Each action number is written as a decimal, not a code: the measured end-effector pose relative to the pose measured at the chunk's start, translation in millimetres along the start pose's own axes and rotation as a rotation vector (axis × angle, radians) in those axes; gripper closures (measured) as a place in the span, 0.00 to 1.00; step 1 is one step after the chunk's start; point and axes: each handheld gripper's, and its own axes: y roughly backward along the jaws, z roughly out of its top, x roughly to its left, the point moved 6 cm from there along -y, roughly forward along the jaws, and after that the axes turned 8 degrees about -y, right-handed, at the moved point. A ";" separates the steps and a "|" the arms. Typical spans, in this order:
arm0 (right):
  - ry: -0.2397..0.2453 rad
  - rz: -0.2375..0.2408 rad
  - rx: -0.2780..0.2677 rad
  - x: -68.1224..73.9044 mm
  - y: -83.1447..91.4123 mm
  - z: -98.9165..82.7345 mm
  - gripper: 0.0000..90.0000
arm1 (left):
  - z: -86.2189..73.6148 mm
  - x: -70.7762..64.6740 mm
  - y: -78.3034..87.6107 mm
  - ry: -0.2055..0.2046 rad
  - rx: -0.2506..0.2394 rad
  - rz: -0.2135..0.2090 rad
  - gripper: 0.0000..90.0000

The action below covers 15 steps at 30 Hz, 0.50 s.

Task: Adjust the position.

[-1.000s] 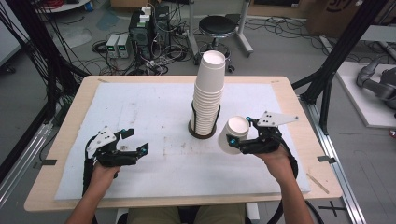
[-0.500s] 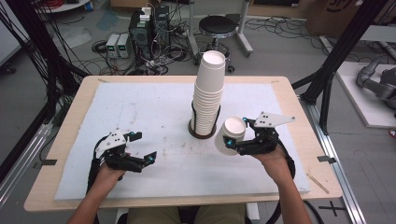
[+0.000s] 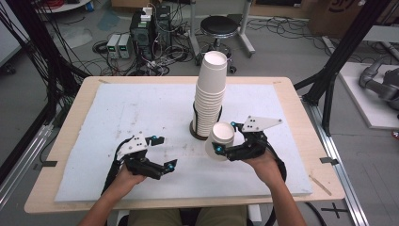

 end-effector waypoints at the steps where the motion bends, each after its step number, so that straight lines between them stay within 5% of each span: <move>1: 0.000 0.000 0.000 0.0 0.0 0.0 0.23 | 0.0 0.0 0.0 0.000 0.000 0.000 0.03; 9: -0.008 0.043 -0.006 6.4 -8.3 1.0 0.23 | 11.8 -14.4 -19.9 -0.061 -0.043 -0.083 0.03; 15: -0.007 0.061 -0.002 10.4 -12.2 0.8 0.23 | 18.3 -19.2 -30.7 -0.061 -0.068 -0.101 0.03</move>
